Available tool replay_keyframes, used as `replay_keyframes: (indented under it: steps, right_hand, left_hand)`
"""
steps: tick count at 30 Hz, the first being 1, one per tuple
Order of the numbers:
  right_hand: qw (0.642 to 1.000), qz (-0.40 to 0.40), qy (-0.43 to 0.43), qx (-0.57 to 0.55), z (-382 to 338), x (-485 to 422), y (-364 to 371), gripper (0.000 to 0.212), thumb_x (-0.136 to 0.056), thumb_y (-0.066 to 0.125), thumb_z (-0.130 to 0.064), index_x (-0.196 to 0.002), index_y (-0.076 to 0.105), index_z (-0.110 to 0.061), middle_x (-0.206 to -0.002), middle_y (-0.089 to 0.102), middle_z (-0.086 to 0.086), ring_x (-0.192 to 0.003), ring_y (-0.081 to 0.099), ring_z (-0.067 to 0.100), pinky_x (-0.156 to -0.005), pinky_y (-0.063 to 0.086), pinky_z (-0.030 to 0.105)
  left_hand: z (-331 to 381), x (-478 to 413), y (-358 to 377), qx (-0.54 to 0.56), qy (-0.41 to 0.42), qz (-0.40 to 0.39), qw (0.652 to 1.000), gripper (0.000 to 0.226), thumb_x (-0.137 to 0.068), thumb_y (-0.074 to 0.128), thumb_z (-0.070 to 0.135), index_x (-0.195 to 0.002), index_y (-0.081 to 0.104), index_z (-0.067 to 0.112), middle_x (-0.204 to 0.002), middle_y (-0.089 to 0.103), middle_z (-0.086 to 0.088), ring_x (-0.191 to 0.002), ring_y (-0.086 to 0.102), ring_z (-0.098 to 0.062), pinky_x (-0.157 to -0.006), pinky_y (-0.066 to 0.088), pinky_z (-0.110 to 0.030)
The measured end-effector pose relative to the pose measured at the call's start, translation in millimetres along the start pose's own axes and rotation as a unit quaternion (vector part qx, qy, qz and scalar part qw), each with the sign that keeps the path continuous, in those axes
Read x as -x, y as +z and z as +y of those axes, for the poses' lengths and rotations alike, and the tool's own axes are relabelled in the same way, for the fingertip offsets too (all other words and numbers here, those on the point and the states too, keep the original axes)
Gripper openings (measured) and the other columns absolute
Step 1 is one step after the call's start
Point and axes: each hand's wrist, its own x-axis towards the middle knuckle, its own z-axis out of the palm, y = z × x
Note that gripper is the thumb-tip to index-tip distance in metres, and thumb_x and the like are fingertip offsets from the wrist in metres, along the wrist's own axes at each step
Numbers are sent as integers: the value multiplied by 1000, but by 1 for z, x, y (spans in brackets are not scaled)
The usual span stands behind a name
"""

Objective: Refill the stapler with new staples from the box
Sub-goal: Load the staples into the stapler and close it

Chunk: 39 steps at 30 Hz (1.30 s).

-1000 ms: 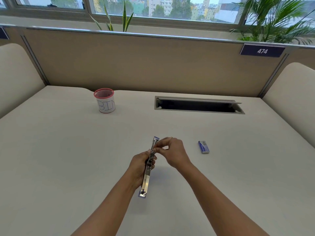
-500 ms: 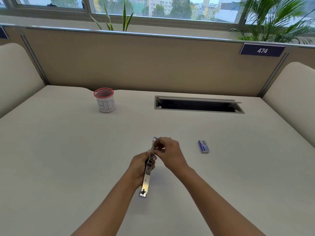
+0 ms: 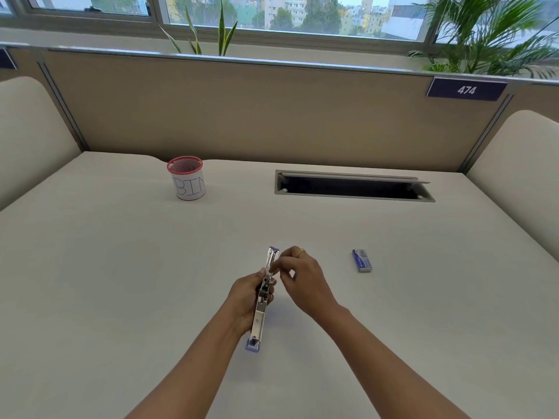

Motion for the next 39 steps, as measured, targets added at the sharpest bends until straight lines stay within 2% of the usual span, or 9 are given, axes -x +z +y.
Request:
replay_keyframes:
  steps: [7,10,15,22,28,36,39]
  right_hand:
    - [994,-77,-35,68,4,6,-2,34,-85,46,2,-100,72,-13,-111,60,5,-107,53,19,-83,47,31]
    - [993,-73,-33,85,4,3,-3,33,-87,45,1,-100,71,-14,-113,58,3,-110,50,18,-81,45,28]
    - [993,-65,-29,98,4,-3,-6,28,-91,47,-8,-93,73,-17,-113,58,0,-114,46,9,-75,35,19]
    - [997,-32,4,76,9,-13,-9,32,-88,45,-2,-94,72,-17,-108,58,1,-107,48,15,-79,44,27]
    - [999,-3,38,9,12,-10,-2,28,-87,49,-2,-90,73,-16,-103,59,2,-104,50,16,-80,37,20]
    - [998,33,-33,48,14,2,1,20,-86,53,-9,-94,70,-16,-99,64,1,-95,56,17,-71,47,27]
    - [992,59,-63,94,15,4,2,20,-82,55,-8,-92,71,-16,-99,65,3,-95,59,19,-64,52,31]
  left_hand:
    - [-1,1,1,-13,2,6,1000,27,-95,44,12,-76,62,4,-62,51,-7,-45,44,-10,-40,40,-16]
    - [-1,1,-1,-15,-4,2,1000,26,-95,44,13,-79,62,3,-56,53,-5,-42,44,-9,-40,40,-16]
    - [-2,-4,-3,-13,-12,-10,1000,26,-96,42,14,-83,61,2,-52,54,-3,-39,45,-7,-39,40,-16]
    - [-2,-3,-6,-24,-18,-48,998,30,-97,40,16,-91,65,0,-56,52,-1,-43,43,-6,-41,40,-14]
    - [-1,-3,-5,-17,-18,-52,998,31,-97,39,17,-92,64,1,-57,52,-1,-43,44,-5,-42,40,-14]
    - [-1,-1,-4,-28,-8,-38,999,31,-97,40,17,-88,66,3,-60,51,-2,-49,42,-8,-45,40,-15]
    - [0,0,-4,-23,-8,-39,999,31,-97,40,17,-88,66,3,-59,51,-2,-47,43,-7,-44,40,-15]
